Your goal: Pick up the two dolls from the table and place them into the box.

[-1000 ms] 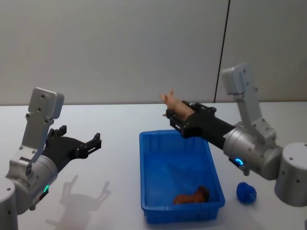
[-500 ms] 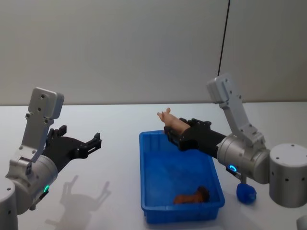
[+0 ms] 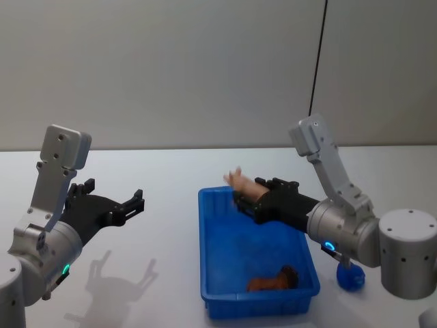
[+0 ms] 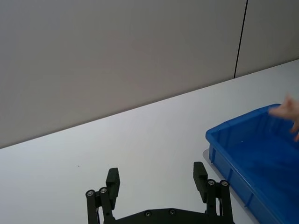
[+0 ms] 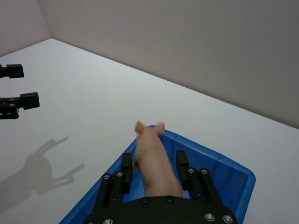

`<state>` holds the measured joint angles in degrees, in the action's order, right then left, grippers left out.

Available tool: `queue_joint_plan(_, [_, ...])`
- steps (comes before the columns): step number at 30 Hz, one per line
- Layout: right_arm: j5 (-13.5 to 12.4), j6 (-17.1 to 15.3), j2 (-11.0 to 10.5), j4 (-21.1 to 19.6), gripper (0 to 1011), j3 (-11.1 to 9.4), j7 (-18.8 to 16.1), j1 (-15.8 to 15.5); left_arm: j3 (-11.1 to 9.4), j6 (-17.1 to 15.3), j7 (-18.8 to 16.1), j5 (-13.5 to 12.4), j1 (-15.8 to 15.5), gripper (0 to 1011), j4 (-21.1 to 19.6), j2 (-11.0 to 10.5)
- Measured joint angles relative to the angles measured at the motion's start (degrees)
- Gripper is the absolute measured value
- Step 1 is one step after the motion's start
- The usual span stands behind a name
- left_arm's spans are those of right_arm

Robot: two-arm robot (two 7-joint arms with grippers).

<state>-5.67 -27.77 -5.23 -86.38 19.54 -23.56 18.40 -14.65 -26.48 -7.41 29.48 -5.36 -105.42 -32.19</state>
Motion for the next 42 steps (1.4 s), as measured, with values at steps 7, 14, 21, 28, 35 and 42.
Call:
queue_joint_plan(7, [0.2, -0.1, 0.0, 0.3, 764, 0.1, -0.2, 0.1, 0.0, 0.0, 0.0, 0.0, 0.0, 1001, 0.0, 0.0])
queue_joint_plan(14, [0.3, -0.1, 0.0, 0.6, 948, 0.2, -0.3, 0.1, 0.0, 0.0, 0.0, 0.0, 0.0, 1001, 0.0, 0.0])
queue_joint_plan(21, [0.3, 0.0, -0.1, 0.6, 1001, 0.2, -0.3, 0.1, 0.0, 0.0, 0.0, 0.0, 0.0, 1001, 0.0, 0.0])
queue_joint_plan(28, [-0.9, 1.7, -1.6, -1.6, 1001, -1.2, 1.2, -0.9, 0.0, 0.0, 0.0, 0.0, 0.0, 1001, 0.0, 0.0])
queue_joint_plan(35, [-3.9, 3.0, -5.0, -6.6, 1001, -3.8, 3.9, -4.3, 0.0, 0.0, 0.0, 0.0, 0.0, 1001, 0.0, 0.0])
queue_joint_plan(42, [-7.3, 3.2, -8.4, -12.3, 1001, -6.0, 6.9, -9.1, 0.0, 0.0, 0.0, 0.0, 0.0, 1001, 0.0, 0.0])
